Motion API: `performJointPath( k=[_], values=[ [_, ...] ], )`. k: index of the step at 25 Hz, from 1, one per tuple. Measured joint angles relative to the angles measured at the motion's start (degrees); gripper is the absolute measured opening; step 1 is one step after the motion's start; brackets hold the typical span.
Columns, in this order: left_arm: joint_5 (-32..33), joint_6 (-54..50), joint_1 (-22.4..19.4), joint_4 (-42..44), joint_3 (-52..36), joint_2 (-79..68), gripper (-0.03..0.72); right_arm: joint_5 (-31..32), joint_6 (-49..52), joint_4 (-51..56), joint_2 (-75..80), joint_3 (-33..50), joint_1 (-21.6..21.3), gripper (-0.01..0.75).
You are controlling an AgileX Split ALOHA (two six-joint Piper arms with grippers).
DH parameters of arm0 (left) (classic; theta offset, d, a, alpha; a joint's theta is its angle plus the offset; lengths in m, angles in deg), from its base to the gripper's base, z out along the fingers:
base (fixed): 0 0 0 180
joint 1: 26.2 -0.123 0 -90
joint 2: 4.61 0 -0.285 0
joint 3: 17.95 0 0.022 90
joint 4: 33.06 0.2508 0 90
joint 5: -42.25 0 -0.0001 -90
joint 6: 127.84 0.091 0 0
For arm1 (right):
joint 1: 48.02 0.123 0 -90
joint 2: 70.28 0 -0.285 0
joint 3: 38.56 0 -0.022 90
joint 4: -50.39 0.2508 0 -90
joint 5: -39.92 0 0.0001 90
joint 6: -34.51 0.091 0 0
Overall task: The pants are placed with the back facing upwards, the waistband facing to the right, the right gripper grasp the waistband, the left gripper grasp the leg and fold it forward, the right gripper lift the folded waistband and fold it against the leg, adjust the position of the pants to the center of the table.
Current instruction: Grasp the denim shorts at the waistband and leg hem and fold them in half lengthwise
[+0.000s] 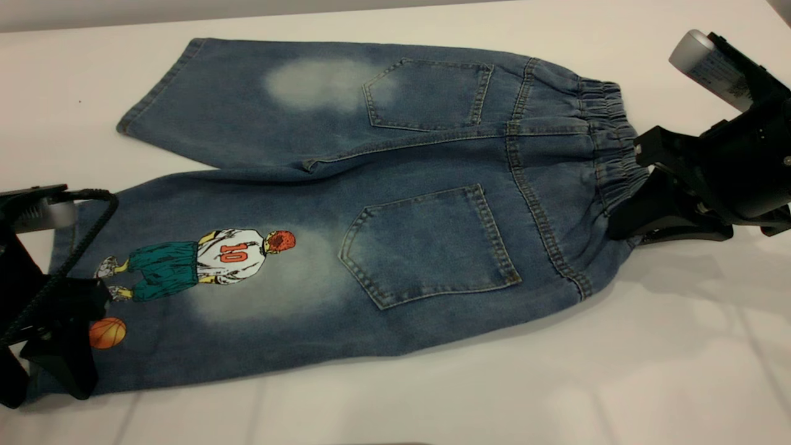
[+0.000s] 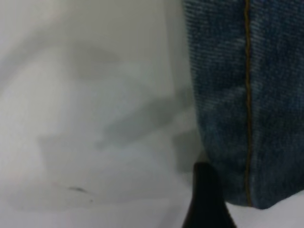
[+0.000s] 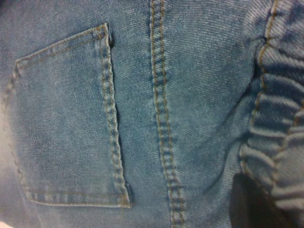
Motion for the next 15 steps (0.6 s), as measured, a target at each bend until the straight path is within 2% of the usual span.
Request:
performJointPath(
  k=[3, 5, 8, 9, 15],
  values=[
    [-0.2, -0.1, 0.0, 0.0, 0.0, 0.0, 0.373, 0.1, 0.0, 0.0, 0.0, 0.0, 0.0, 0.041],
    [-0.4, -0.1, 0.0, 0.0, 0.0, 0.0, 0.275, 0.1, 0.0, 0.0, 0.0, 0.0, 0.0, 0.041],
    [0.2, 0.1, 0.0, 0.0, 1.0, 0.0, 0.088, 0.2, -0.2, -0.5, 0.0, 0.0, 0.0, 0.041],
    [1.4, 0.6, 0.0, 0.0, 1.8, 0.0, 0.055, 0.2, -0.2, -0.9, -0.1, 0.0, 0.0, 0.041],
    [12.1, 4.8, 0.0, -1.4, 9.5, 6.3, 0.043, 0.3, 6.8, -9.6, -7.9, 0.0, 0.0, 0.041]
  ],
)
